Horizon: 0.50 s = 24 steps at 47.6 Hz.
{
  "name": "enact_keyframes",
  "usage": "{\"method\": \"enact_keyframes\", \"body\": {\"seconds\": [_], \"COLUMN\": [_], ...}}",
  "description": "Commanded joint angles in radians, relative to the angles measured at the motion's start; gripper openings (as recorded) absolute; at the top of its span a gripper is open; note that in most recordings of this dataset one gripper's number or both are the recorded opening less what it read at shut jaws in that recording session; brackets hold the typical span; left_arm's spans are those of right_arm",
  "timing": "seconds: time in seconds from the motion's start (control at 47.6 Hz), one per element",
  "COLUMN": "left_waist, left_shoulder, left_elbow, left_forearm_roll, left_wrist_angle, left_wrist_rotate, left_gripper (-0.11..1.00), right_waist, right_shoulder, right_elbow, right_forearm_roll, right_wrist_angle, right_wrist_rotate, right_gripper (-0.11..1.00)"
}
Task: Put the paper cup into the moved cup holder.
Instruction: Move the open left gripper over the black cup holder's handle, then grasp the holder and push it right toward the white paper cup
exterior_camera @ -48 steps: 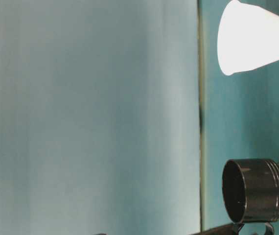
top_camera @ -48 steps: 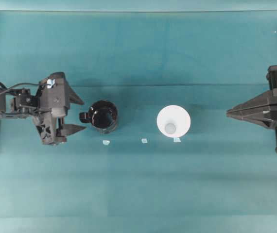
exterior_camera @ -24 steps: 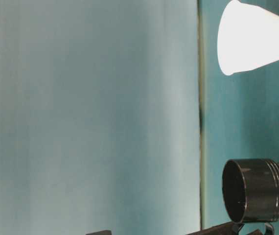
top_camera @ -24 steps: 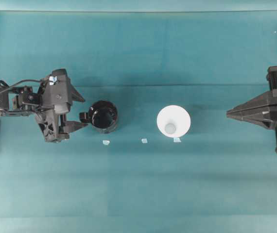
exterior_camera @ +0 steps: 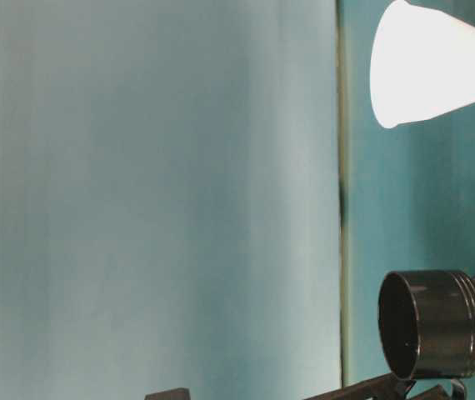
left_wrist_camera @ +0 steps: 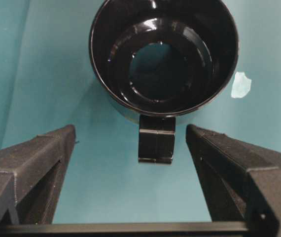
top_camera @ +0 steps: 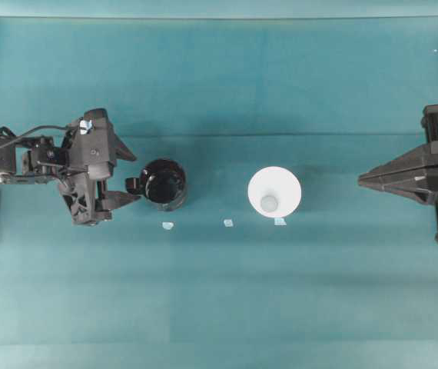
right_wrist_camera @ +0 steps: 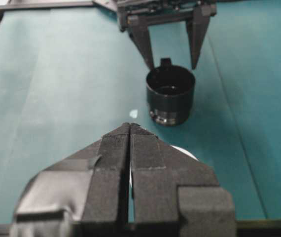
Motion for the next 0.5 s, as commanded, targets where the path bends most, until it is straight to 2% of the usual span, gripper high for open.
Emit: {"method": "enact_keyframes", "body": {"seconds": [0.0,0.21,0.336,0.484], "left_waist": [-0.002,-0.014,-0.029,-0.049], "left_shoulder": [0.000,0.000,0.000,0.000], "left_elbow": [-0.014,-0.011,-0.011,-0.008], "left_forearm_roll": [0.002,0.002,0.002,0.002], "left_wrist_angle": [-0.009,-0.011,-0.011,-0.011], "left_wrist_rotate": [-0.002,0.003,0.006,0.028], "left_gripper": [0.90,0.75,0.57,0.29], "right_waist": [0.003,0.003,0.002,-0.002], "right_shoulder": [0.006,0.008,0.008,0.008], "right_elbow": [-0.025,-0.025,-0.025,-0.025], "right_forearm_roll": [0.003,0.003,0.003,0.003], "right_wrist_angle": [-0.003,-0.003,-0.003,-0.002], "right_wrist_rotate": [0.009,0.008,0.009,0.008], "right_gripper": [0.01,0.01,0.01,0.01]}}
